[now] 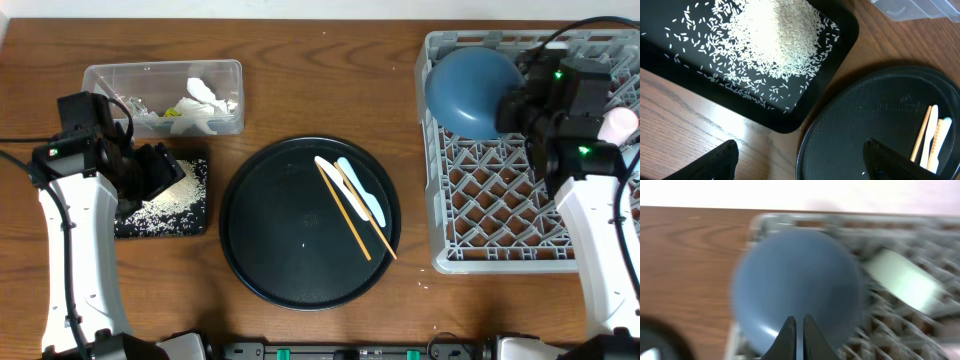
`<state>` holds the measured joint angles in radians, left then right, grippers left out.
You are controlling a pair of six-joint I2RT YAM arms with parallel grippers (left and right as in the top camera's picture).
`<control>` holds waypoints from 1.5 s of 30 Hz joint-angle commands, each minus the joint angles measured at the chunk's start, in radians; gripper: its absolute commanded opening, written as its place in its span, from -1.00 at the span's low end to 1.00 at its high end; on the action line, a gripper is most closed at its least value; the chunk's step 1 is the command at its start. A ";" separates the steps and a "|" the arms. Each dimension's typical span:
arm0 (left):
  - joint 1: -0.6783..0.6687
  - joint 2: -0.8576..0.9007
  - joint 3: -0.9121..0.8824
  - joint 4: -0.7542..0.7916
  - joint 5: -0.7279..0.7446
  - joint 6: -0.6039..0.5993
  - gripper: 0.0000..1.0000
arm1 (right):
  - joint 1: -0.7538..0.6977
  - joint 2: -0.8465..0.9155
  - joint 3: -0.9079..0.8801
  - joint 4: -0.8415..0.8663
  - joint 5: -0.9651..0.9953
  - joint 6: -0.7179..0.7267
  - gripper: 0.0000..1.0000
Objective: Sort waste into correct bins and load items into the dishwasher rack
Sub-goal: 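Open the right gripper and withdraw it from the bowl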
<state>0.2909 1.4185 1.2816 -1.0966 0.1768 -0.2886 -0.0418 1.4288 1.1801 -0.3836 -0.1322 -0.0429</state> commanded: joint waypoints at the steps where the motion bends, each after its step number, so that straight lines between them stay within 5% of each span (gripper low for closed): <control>1: 0.002 -0.001 -0.002 -0.002 -0.002 -0.005 0.62 | 0.066 0.046 0.001 0.025 -0.092 -0.045 -0.92; 18: 0.002 -0.001 -0.002 -0.002 -0.002 -0.005 0.62 | 0.316 0.374 0.001 0.520 0.109 -0.040 -0.98; 40: 0.002 -0.001 -0.002 -0.002 -0.002 -0.005 0.62 | 0.328 0.299 0.001 0.200 0.884 0.002 -0.98; 45: 0.002 -0.001 -0.002 -0.001 -0.002 -0.005 0.62 | 0.328 0.200 0.001 0.199 0.887 0.034 -0.98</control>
<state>0.2909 1.4185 1.2812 -1.0958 0.1768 -0.2886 0.2863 1.7035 1.1786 -0.1856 0.6647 -0.0536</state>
